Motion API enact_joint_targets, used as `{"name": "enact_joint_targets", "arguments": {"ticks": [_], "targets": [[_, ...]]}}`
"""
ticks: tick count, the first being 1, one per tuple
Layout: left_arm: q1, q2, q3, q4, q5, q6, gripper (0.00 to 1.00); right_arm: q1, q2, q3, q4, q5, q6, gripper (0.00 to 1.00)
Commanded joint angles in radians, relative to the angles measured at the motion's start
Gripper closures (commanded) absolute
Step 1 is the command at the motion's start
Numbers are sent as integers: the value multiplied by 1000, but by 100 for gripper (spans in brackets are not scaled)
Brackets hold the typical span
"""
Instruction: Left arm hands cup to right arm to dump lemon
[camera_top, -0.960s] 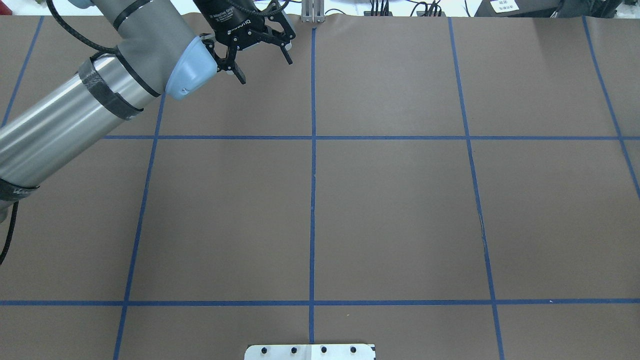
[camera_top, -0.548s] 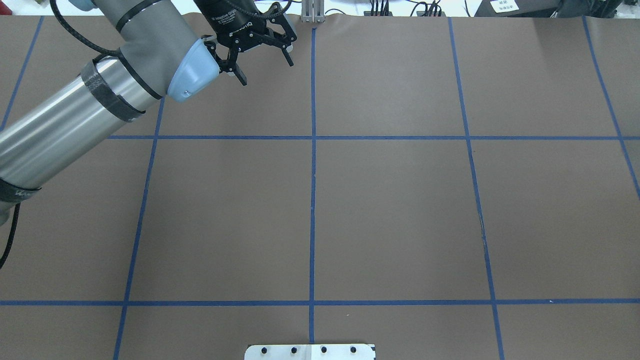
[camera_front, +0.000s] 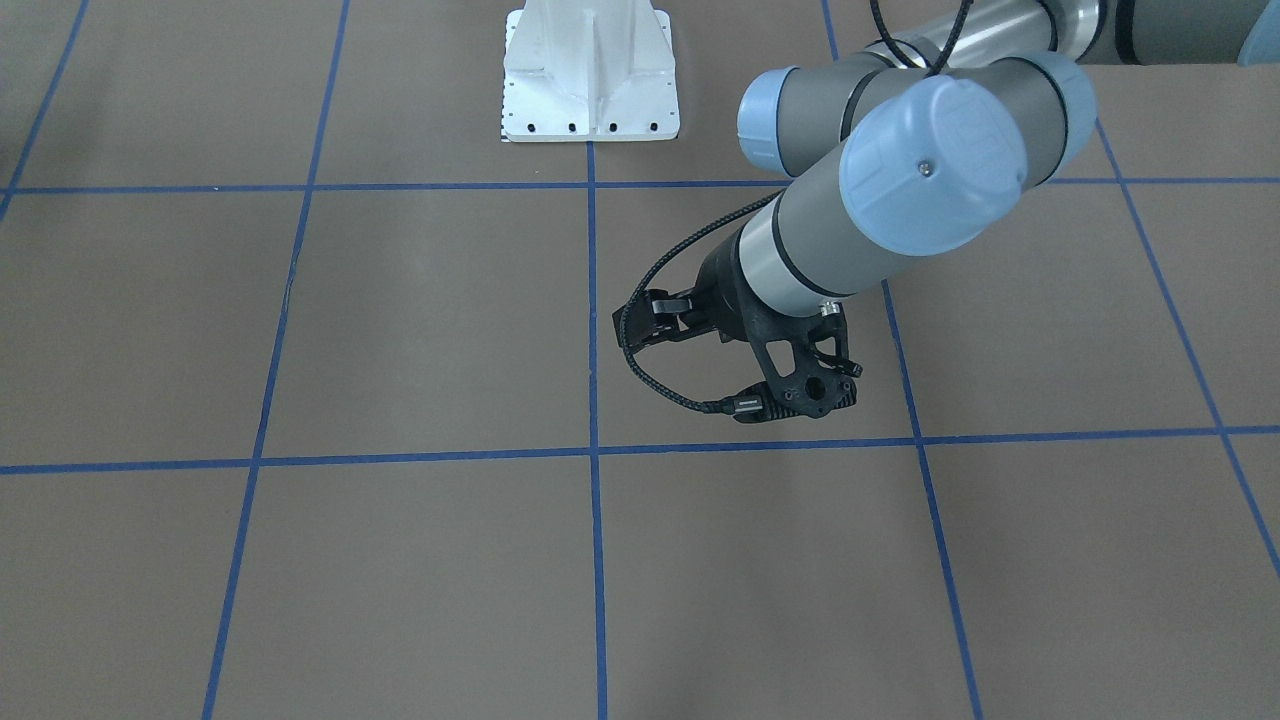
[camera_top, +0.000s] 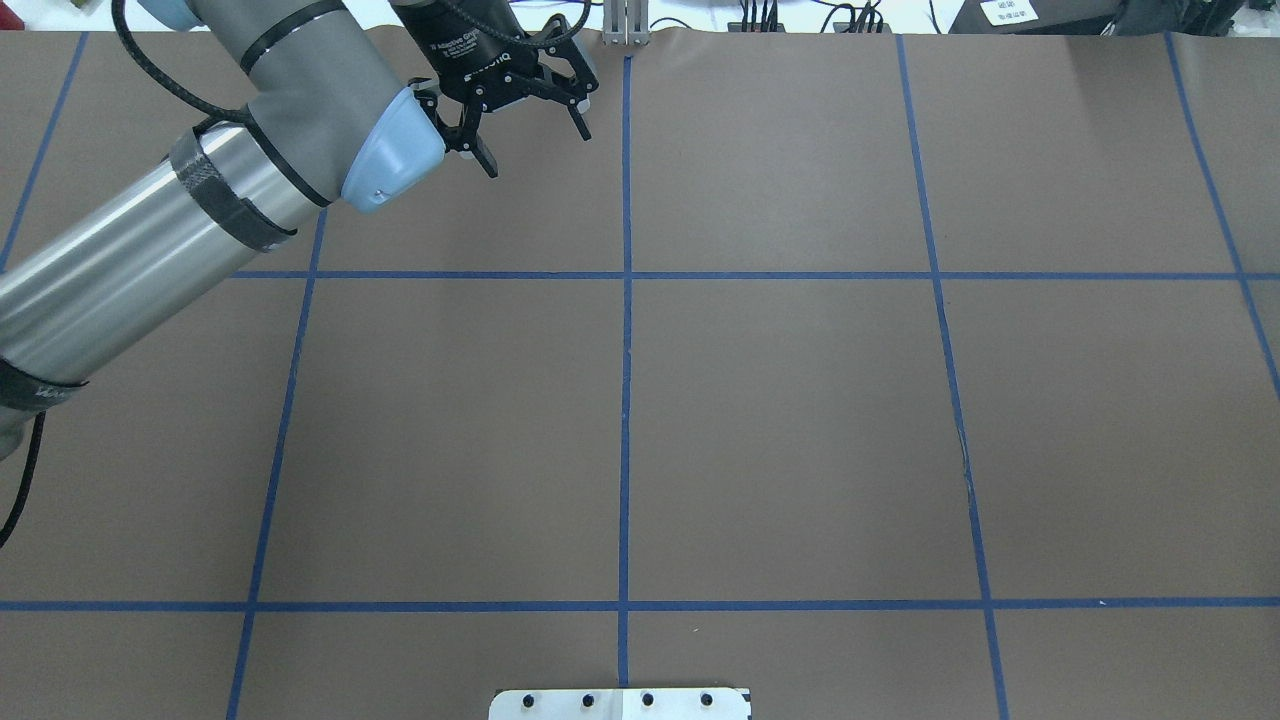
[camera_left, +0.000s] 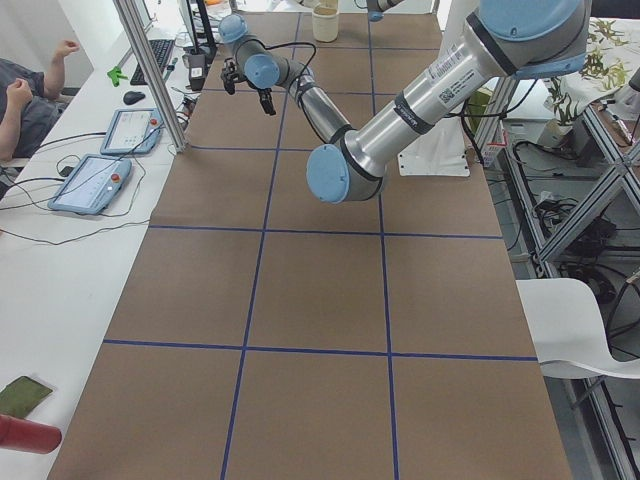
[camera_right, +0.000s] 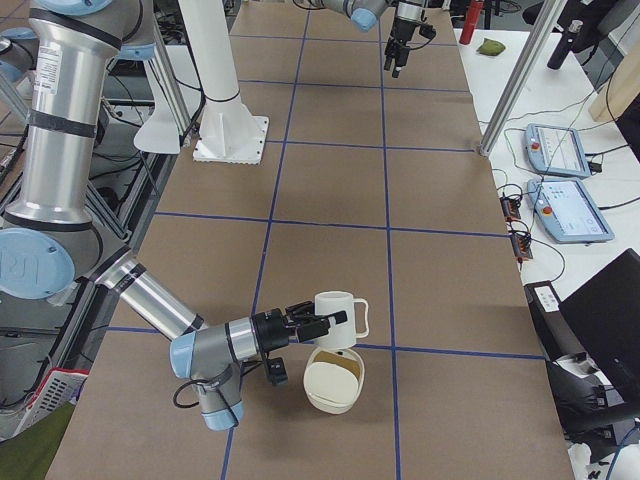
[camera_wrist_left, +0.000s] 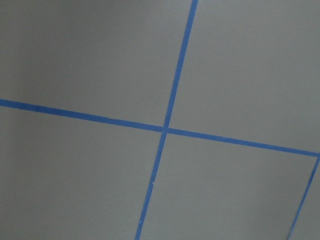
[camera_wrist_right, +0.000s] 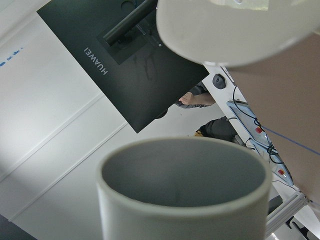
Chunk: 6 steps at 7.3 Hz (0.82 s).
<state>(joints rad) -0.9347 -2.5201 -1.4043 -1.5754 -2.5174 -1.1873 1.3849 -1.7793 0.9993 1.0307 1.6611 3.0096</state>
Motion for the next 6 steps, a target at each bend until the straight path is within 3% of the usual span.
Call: {"name": "enact_joint_targets", "arguments": {"ticks": [1, 6], "targets": [[1, 1, 1, 0, 0, 0, 0, -3, 5, 28, -3, 14, -113, 100], [5, 1, 4, -2, -1, 1, 0, -6, 41, 42, -11, 110, -464, 100]]}}
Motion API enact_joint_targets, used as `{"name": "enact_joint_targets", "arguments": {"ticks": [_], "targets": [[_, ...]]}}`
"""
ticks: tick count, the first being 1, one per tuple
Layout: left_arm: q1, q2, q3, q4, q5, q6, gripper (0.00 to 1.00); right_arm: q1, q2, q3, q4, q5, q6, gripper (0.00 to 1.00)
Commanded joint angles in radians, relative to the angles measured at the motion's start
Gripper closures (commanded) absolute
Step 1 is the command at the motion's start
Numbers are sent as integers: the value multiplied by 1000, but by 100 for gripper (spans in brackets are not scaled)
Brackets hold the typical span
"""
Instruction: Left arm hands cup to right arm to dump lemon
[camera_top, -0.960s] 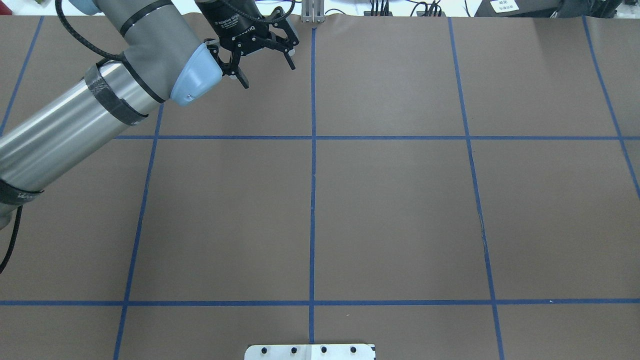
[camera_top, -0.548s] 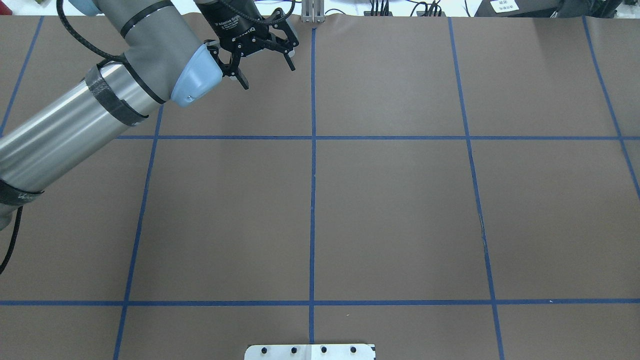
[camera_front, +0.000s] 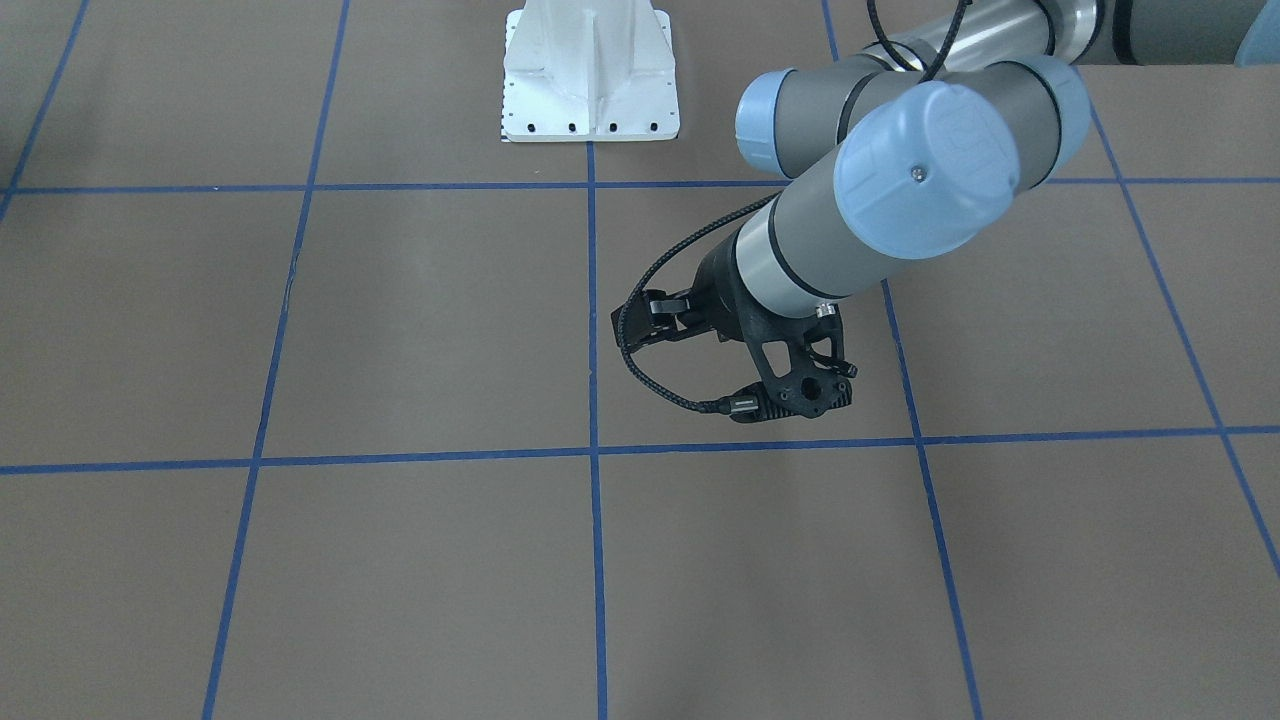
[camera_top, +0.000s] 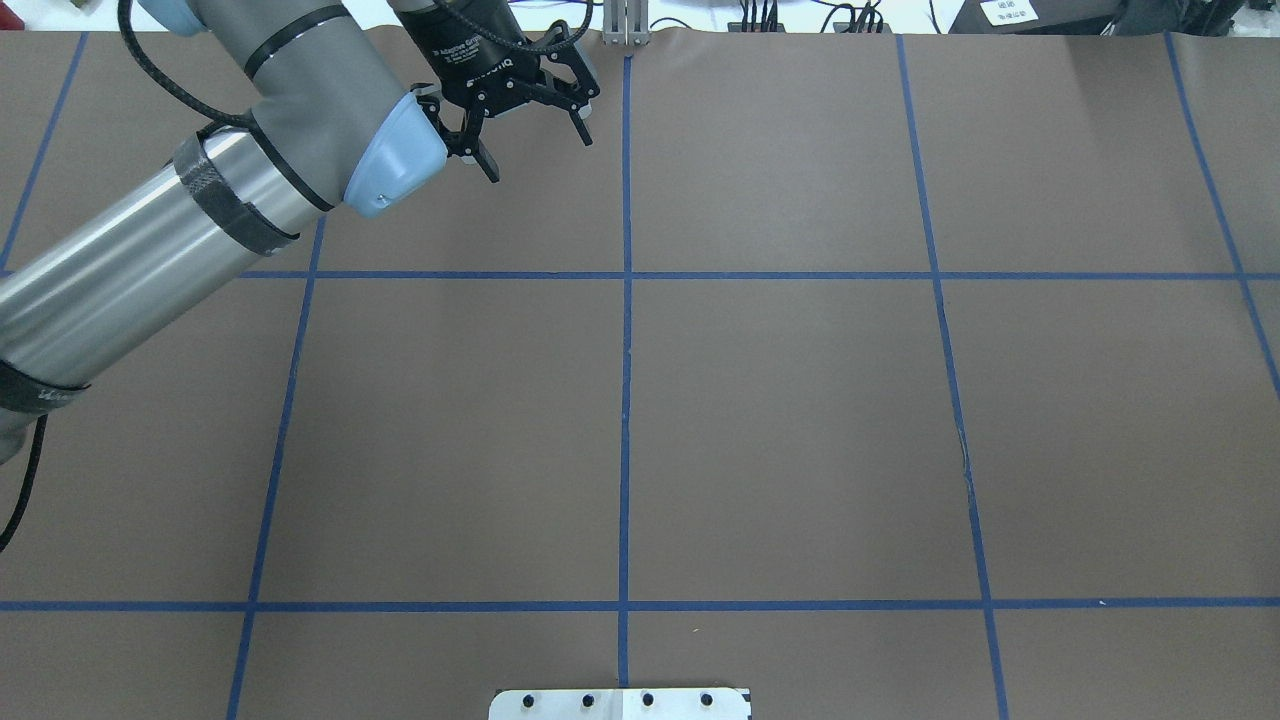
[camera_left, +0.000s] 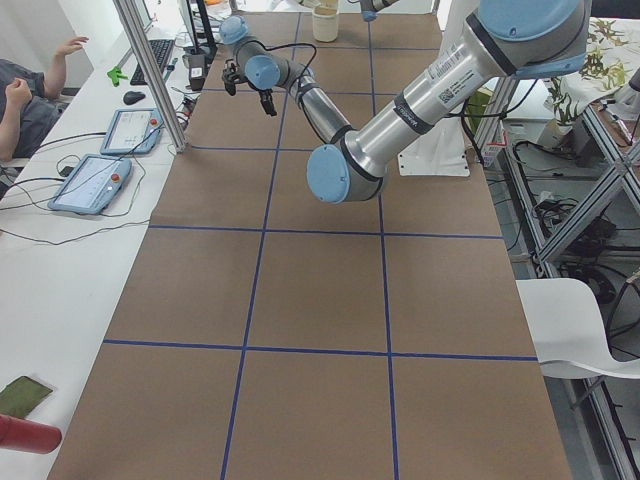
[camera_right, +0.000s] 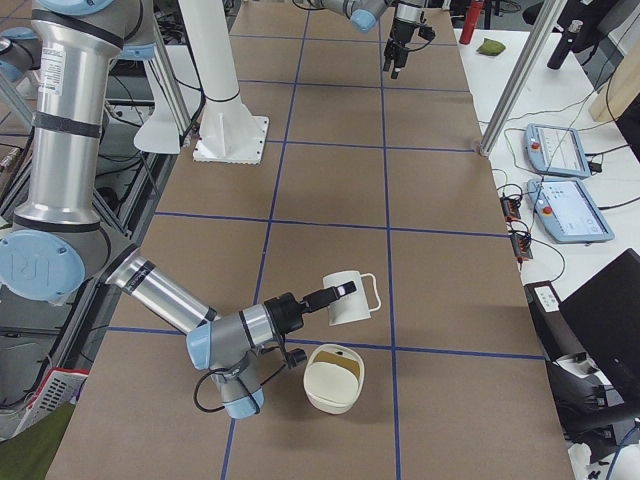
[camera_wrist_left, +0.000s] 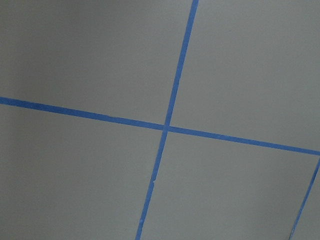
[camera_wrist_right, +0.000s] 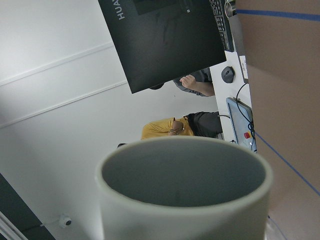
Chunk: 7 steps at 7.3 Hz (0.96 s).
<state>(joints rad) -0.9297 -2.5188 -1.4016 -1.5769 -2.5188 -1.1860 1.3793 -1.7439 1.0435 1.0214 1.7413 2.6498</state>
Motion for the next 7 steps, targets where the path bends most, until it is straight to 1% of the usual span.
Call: {"name": "enact_joint_targets", "arguments": {"ticks": [1, 2, 4, 7], "targets": [[0, 0, 3, 0, 0, 0, 0, 0, 0, -6, -1, 44, -181, 100], [0, 0, 3, 0, 0, 8, 0, 0, -8, -8, -1, 59, -238, 100], [0, 0, 4, 0, 0, 11, 0, 0, -23, -19, -6, 115, -420, 100], [0, 2, 4, 0, 0, 11, 0, 0, -36, -25, -21, 156, -647, 100]]}}
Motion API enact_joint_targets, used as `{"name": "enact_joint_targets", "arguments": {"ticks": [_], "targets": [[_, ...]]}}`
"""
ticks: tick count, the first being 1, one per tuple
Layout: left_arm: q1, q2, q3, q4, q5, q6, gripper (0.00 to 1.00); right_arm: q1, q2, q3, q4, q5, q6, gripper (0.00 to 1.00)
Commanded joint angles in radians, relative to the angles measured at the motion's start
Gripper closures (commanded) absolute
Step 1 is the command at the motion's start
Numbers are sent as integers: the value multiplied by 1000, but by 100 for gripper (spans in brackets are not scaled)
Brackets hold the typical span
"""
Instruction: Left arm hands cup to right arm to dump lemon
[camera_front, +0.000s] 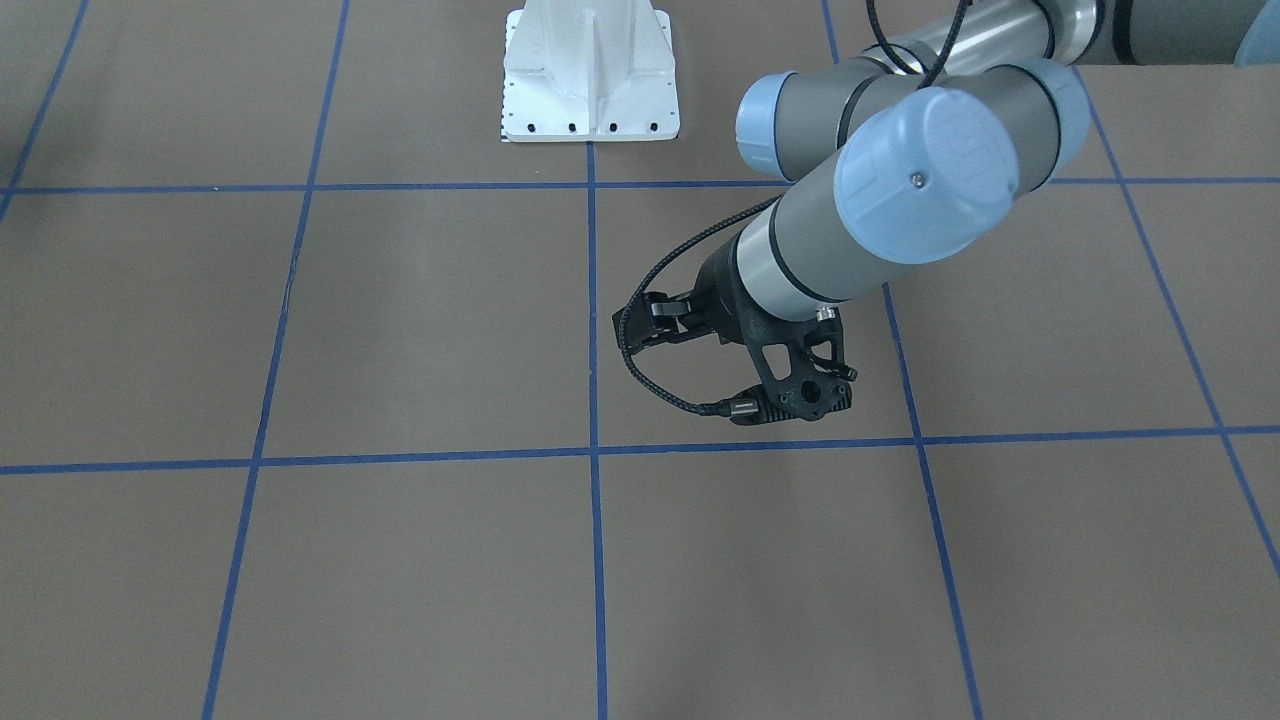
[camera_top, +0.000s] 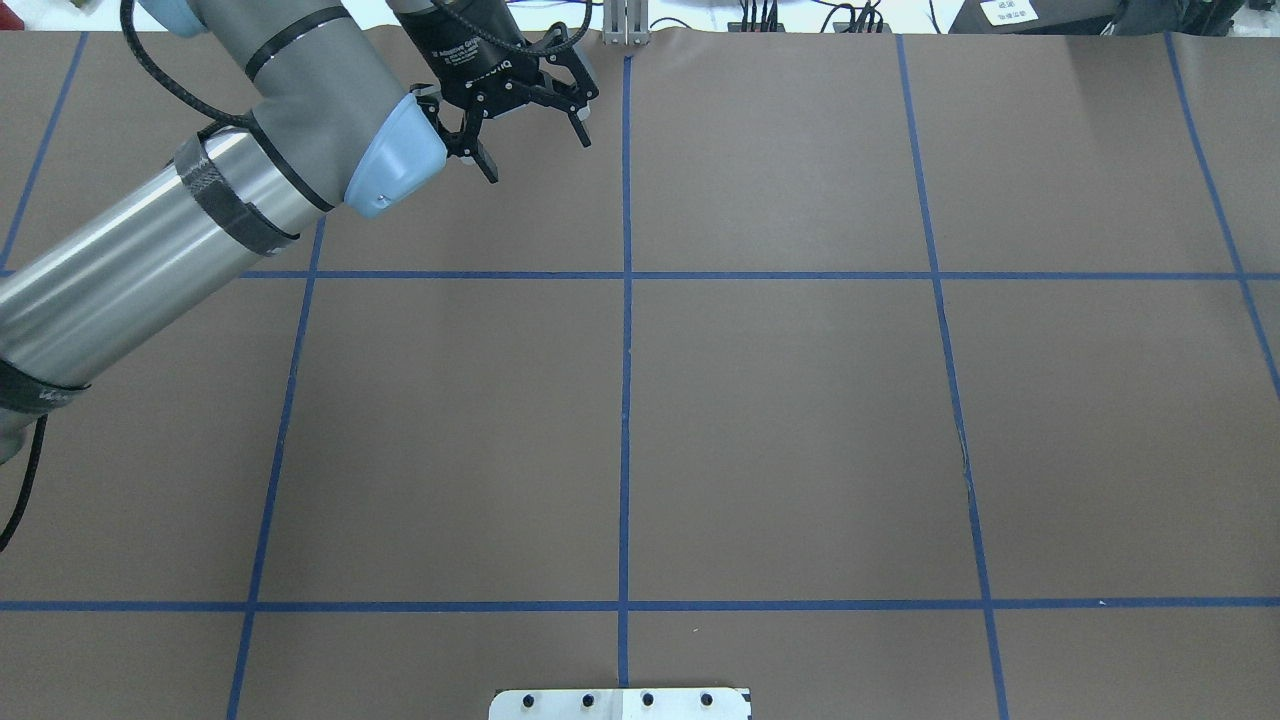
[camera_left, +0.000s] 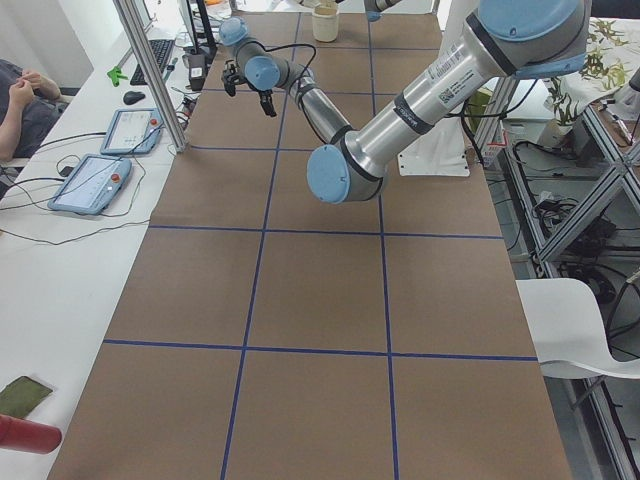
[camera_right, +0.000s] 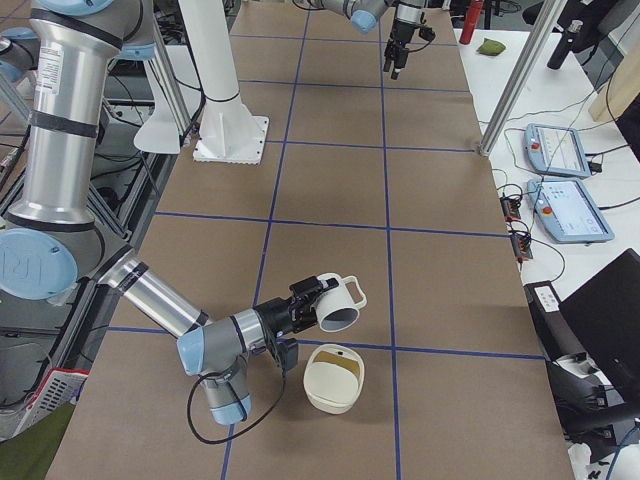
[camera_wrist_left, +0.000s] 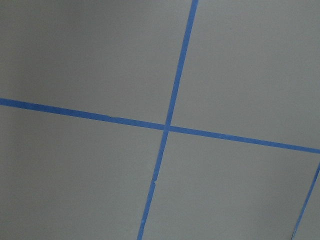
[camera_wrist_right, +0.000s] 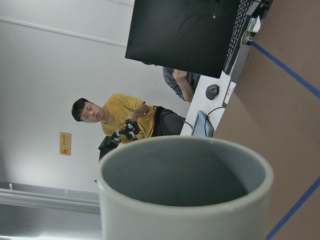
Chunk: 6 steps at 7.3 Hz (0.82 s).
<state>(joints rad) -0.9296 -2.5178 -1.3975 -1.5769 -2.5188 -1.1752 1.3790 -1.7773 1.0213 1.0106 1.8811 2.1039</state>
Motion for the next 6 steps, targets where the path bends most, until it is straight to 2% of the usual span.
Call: {"name": "enact_joint_targets", "arguments": {"ticks": [1, 3, 5, 6], "targets": [[0, 4, 0, -2, 0, 0, 0, 0, -4, -1, -41, 50, -231, 100], [0, 5, 2, -2, 0, 0, 0, 2, -2, 29, -122, 65, -390, 100], [-2, 8, 2, -2, 0, 0, 0, 9, -4, 182, -348, 142, -578, 100], [-2, 8, 0, -2, 0, 0, 0, 12, 13, 251, -462, 147, -590, 100]]}}
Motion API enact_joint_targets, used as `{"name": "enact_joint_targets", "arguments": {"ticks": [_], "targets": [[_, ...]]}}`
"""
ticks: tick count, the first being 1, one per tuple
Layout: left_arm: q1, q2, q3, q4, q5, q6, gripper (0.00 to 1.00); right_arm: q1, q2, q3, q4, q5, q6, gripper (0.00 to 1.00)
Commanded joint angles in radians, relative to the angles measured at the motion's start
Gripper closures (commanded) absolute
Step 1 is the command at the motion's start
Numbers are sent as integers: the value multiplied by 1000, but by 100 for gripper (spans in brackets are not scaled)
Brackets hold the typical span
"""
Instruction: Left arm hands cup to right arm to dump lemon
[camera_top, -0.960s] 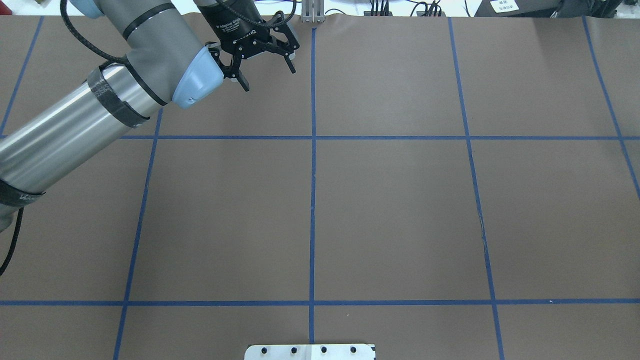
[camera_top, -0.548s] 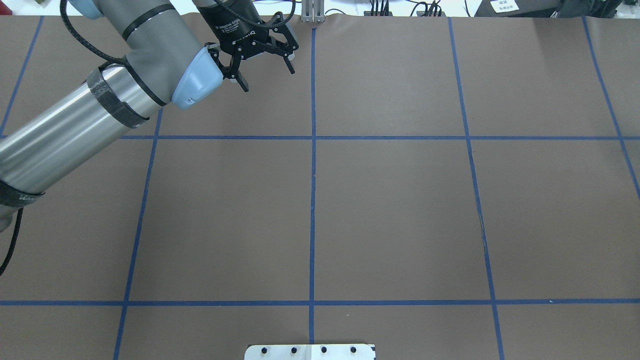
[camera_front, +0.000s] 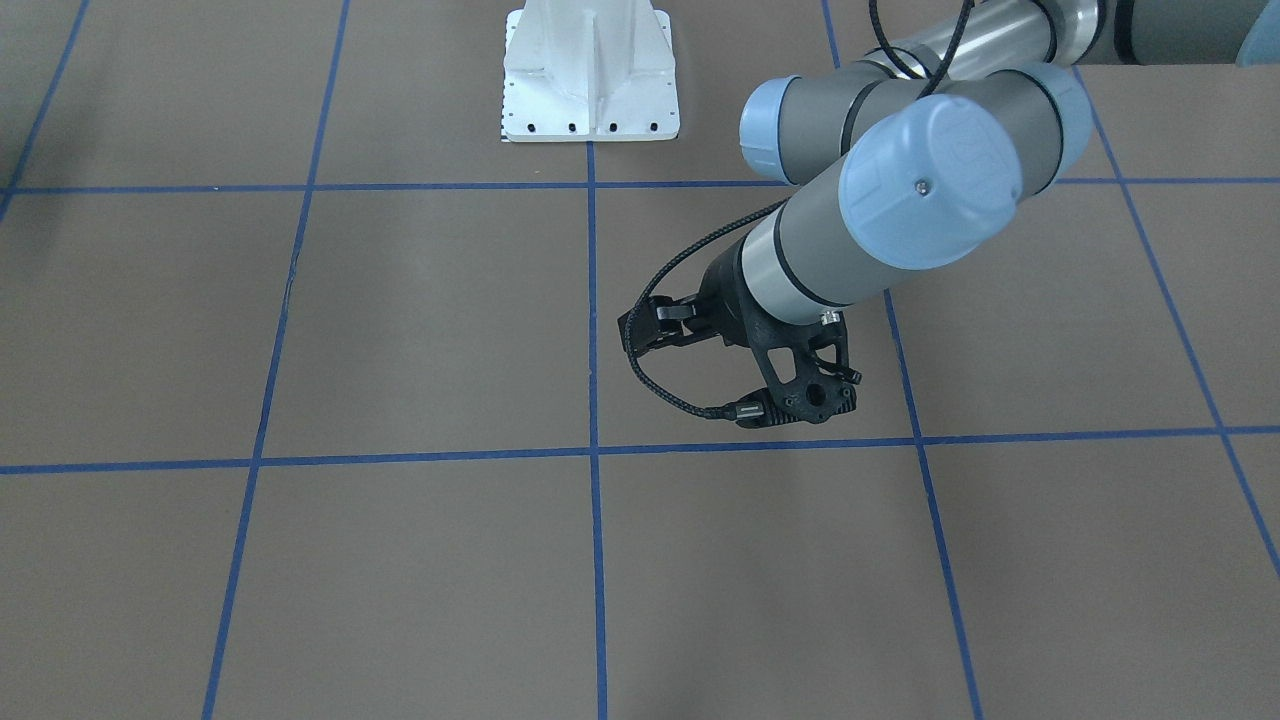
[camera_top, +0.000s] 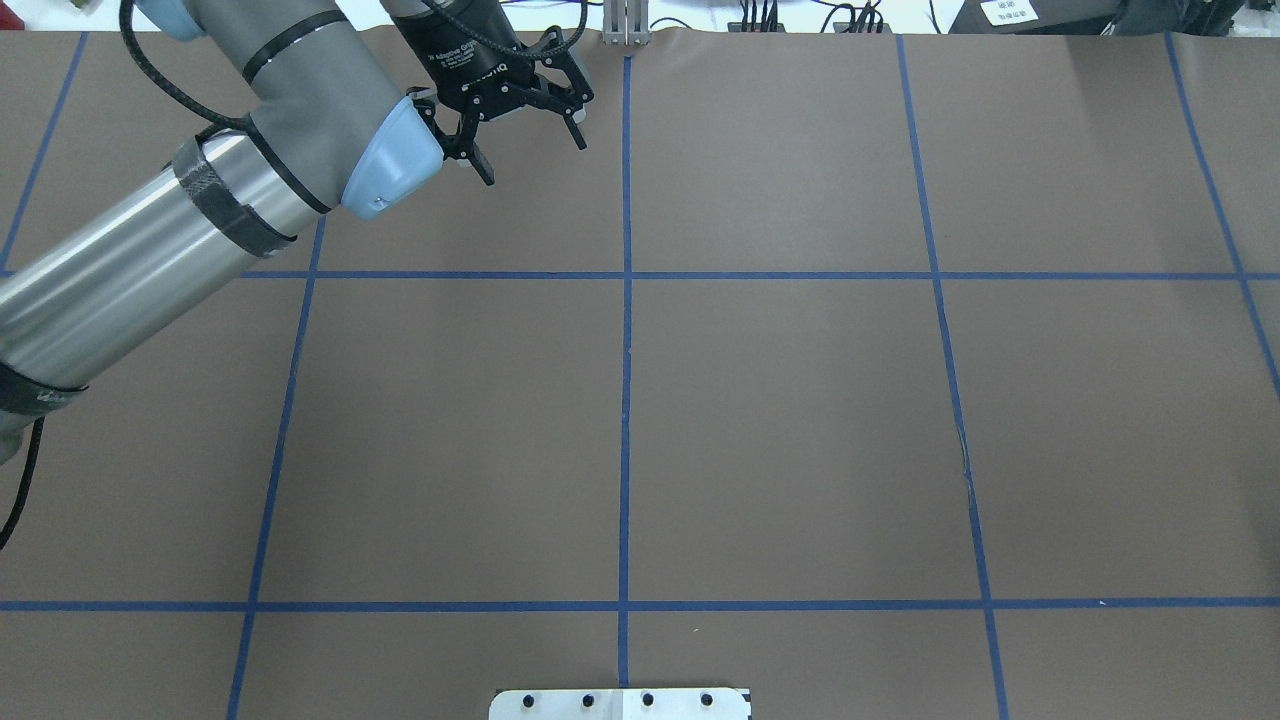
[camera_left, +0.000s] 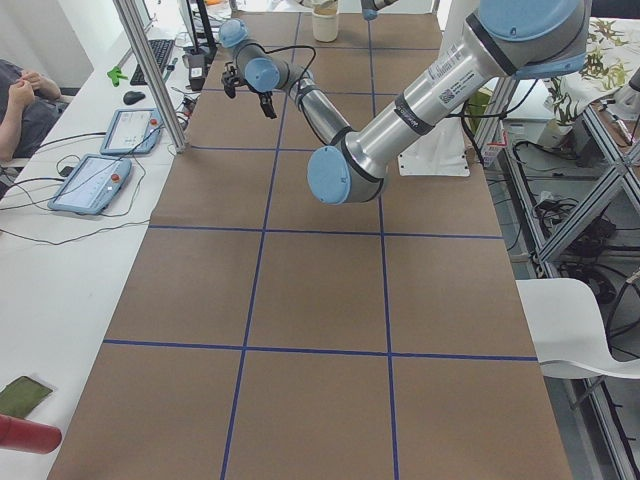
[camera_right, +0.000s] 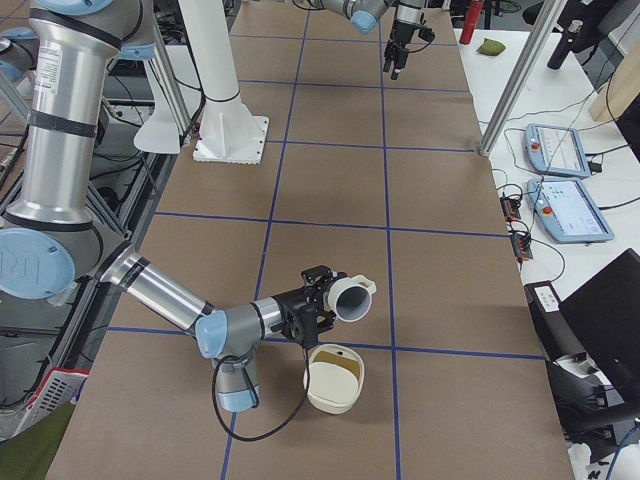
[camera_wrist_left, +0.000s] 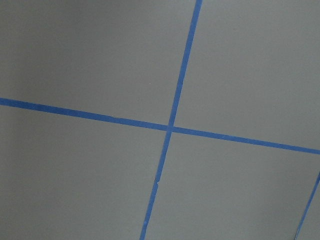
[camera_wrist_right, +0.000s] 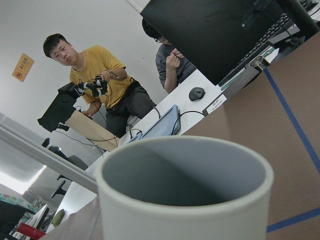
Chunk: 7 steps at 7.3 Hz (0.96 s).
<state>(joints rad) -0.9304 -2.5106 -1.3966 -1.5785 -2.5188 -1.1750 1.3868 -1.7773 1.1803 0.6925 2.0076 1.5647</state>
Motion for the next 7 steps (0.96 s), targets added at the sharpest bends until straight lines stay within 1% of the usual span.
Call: {"name": "enact_joint_targets", "arguments": {"ticks": [1, 3, 4, 5, 6, 7], "targets": [[-4, 1, -1, -1, 0, 2, 0, 5, 48, 148, -268, 22, -114, 100], [-8, 1, -1, -2, 8, 50, 0, -6, 97, 247, -506, 23, -310, 100], [-2, 1, -1, -2, 50, 51, 0, -37, 120, 289, -619, 20, -425, 100], [-2, 1, 1, -2, 55, 51, 0, -60, 159, 298, -704, 10, -516, 100], [-2, 1, 1, -2, 55, 51, 0, -107, 194, 300, -764, -16, -561, 100], [-2, 1, 1, -15, 55, 51, 0, -158, 222, 302, -818, -68, -683, 100]]}}
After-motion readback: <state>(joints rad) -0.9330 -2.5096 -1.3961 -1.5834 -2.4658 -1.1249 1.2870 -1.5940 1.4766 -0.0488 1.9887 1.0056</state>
